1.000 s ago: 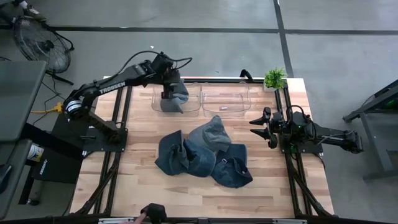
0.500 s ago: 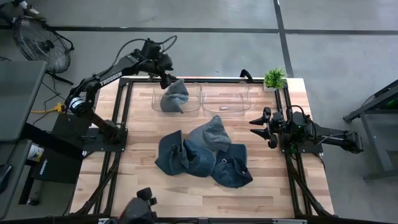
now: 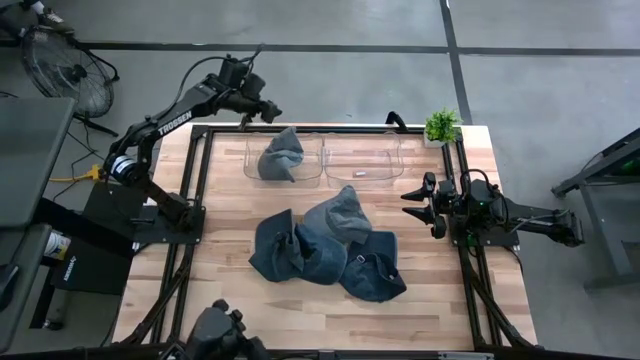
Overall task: Pick & Place hat
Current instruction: Put the left gray cap into the left transparent bin
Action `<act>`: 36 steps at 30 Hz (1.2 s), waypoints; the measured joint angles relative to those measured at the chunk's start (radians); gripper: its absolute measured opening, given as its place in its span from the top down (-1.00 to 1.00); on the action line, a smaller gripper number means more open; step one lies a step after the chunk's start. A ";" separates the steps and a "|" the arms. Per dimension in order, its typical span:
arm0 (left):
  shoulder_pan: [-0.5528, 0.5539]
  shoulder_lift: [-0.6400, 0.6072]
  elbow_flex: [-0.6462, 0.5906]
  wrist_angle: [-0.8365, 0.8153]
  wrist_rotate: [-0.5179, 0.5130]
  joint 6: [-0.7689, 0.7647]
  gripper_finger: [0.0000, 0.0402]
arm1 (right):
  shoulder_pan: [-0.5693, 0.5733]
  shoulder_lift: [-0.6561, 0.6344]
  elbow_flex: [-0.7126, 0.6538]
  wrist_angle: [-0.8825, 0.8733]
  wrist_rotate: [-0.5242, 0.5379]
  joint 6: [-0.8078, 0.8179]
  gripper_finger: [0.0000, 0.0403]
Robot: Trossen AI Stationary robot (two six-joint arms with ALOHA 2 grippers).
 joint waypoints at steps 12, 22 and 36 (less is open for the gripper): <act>-0.016 0.105 0.000 0.038 -0.064 -0.321 -0.16 | 0.000 0.000 0.000 0.000 0.000 0.000 0.07; -0.051 0.118 0.000 0.116 -0.136 -0.452 -0.16 | 0.000 0.000 0.000 0.000 0.000 0.000 0.07; -0.069 0.118 0.000 0.133 -0.114 -0.498 -0.16 | 0.000 0.000 0.000 0.000 0.000 0.000 0.07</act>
